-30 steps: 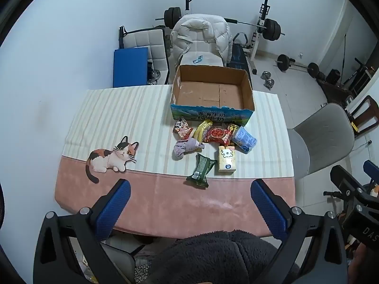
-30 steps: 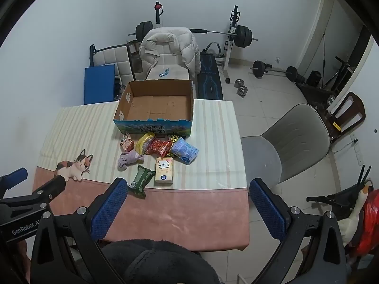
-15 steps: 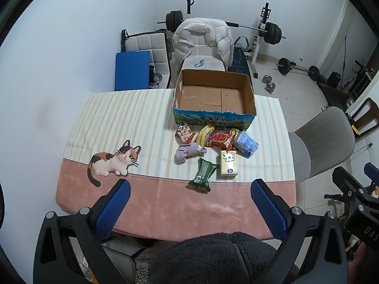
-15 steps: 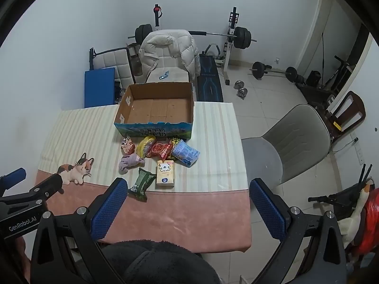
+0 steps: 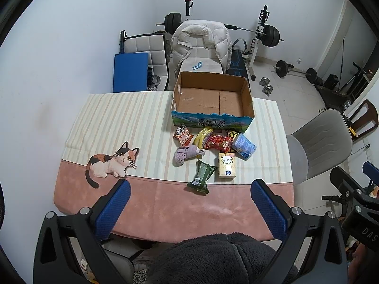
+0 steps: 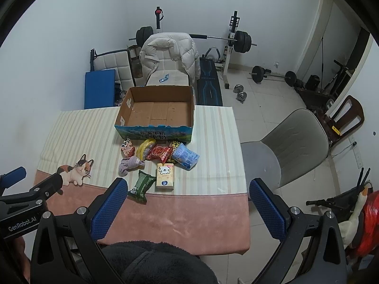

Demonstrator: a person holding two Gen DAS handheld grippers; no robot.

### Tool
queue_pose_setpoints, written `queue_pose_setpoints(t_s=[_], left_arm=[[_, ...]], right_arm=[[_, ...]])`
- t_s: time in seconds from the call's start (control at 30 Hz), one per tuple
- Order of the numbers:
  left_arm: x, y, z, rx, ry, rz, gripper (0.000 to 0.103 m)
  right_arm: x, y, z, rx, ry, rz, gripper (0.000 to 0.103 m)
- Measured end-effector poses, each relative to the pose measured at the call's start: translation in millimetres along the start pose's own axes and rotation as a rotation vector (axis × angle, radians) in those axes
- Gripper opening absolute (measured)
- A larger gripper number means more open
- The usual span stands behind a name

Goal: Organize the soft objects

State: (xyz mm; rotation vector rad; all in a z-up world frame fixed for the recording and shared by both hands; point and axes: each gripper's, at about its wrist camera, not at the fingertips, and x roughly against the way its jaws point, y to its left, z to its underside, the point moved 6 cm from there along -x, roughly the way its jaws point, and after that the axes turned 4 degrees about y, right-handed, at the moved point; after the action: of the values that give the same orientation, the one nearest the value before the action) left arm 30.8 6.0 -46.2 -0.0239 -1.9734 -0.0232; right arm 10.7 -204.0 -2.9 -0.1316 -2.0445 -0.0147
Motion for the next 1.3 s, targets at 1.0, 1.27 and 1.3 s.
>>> queue_pose_setpoints(t_s=[1.0,1.27,1.3], left_arm=[[0,-11,-7,-0.004,-0.006,0.015,0.103],[0,-10,-7,-0.005,-0.004,0.017,0.103],[0,-10,-7,-0.005,-0.005,0.016,0.103]], right_arm=[[0,1,-5,0.006,-0.005,0.0,0.103],[-1,1,-6,0.007,-0.009,-0.001,0.103],[-1,1,-5,0.007,-0.009,0.0,0.103]])
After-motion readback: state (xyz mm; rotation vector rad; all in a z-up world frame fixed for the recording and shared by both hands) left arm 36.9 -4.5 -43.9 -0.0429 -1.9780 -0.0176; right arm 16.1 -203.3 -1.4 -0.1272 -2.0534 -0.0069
